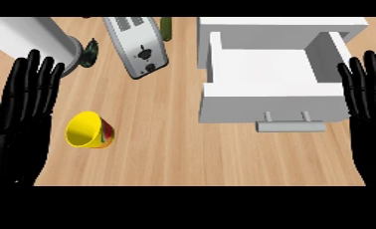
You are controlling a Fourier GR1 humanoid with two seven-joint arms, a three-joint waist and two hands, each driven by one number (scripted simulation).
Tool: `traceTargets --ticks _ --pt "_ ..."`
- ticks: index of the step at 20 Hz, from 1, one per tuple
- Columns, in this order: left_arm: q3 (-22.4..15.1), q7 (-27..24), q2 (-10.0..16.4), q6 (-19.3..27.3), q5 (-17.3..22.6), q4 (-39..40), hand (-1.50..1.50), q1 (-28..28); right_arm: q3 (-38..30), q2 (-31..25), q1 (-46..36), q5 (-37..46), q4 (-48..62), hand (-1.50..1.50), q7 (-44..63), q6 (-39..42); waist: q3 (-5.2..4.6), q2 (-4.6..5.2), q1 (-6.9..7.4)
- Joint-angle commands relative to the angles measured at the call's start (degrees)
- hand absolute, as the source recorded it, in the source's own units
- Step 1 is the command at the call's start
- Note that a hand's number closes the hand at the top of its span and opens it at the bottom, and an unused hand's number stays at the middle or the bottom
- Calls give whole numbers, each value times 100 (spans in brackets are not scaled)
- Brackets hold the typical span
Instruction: Pick up the cup, place it into the drawer and close the drawer
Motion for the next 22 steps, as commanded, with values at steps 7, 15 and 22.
traceTargets --ticks 7,15,22 --pt "-79 330 -475 626 594 -83 -150 808 187 -159 -24 308 151 -150 438 174 111 -32 115" --pt "326 -76 -359 335 1256 109 -150 1204 -184 -208 24 -54 199 -150 341 507 123 -42 77" --pt "575 -740 -422 412 1027 1317 -150 1183 -142 -83 103 123 426 -150 27 551 123 -36 62"
